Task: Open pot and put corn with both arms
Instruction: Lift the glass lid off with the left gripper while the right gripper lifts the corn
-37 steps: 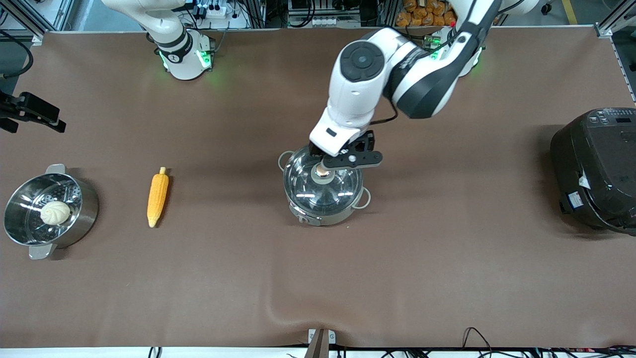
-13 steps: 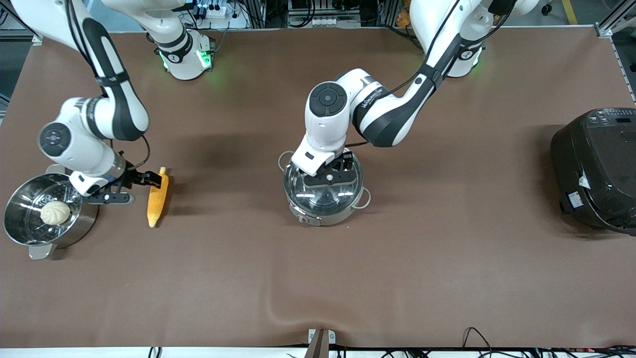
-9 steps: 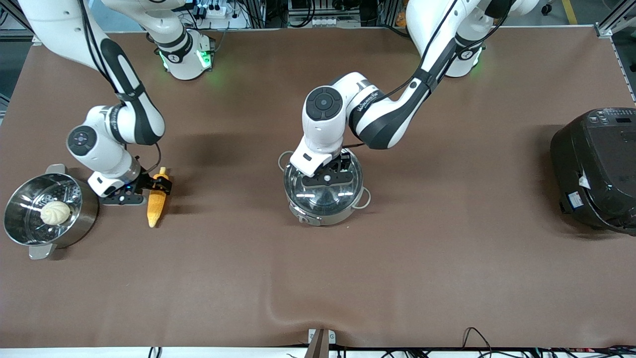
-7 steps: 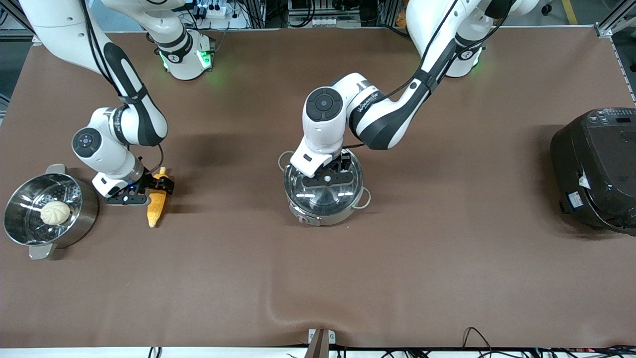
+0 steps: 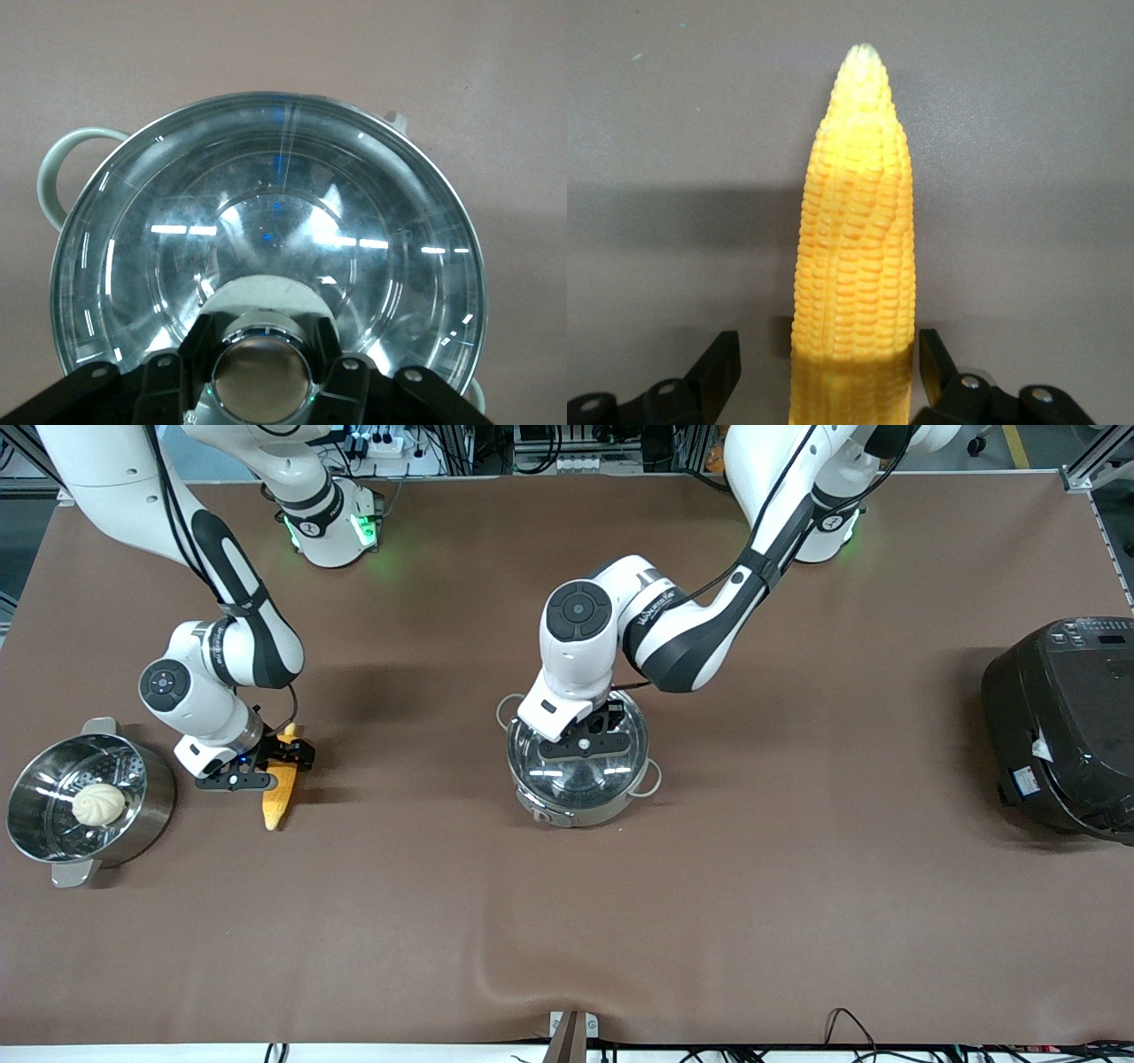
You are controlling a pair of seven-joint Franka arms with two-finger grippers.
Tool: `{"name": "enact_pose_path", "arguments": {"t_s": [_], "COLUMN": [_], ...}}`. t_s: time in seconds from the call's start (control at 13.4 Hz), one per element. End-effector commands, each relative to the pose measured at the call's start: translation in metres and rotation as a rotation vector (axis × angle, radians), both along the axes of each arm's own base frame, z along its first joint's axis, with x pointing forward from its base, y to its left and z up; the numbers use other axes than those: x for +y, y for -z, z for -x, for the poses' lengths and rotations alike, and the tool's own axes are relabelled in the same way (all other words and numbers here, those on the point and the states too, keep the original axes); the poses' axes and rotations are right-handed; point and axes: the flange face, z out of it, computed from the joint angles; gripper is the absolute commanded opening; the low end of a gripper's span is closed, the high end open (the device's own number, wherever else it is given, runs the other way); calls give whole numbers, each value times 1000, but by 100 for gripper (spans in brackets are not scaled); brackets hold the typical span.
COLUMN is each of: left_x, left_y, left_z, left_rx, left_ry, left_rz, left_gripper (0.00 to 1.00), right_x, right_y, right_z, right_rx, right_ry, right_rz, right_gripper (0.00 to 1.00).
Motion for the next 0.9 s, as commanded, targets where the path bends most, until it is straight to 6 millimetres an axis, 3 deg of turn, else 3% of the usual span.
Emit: {"name": "enact_pose_path", "arguments": {"t_s": [0.0, 0.15, 0.3, 0.37, 0.6, 0.67, 0.82], "left_x": [8, 30, 62, 78, 146, 167, 217], "left_y": [-26, -77, -134, -157, -208, -220, -237], "left_z": [-5, -17, -23, -26, -45, -46, -52], "left_rx": [-25, -71, -105, -117, -123, -111, -77], "left_ry": [-35, -70, -102, -104, -68, -68, -56], "left_rz": [-10, 21, 22, 20, 7, -10, -53], "left_gripper": [0, 0, 0, 0, 0, 0, 0], "right_x": [-4, -3, 2, 4, 32, 53, 121], "right_y": [13, 12, 2, -7, -71, -100, -161], "right_z": [-2, -5, -11, -14, -42, -58, -82], "right_rx": [8, 5, -7, -19, 58, 94, 128], "right_ry": [-4, -2, -4, -4, -4, 11, 32], "right_rz": [1, 0, -1, -3, -14, -13, 0], "right_gripper": [69, 51, 24, 18, 16, 16, 16]}}
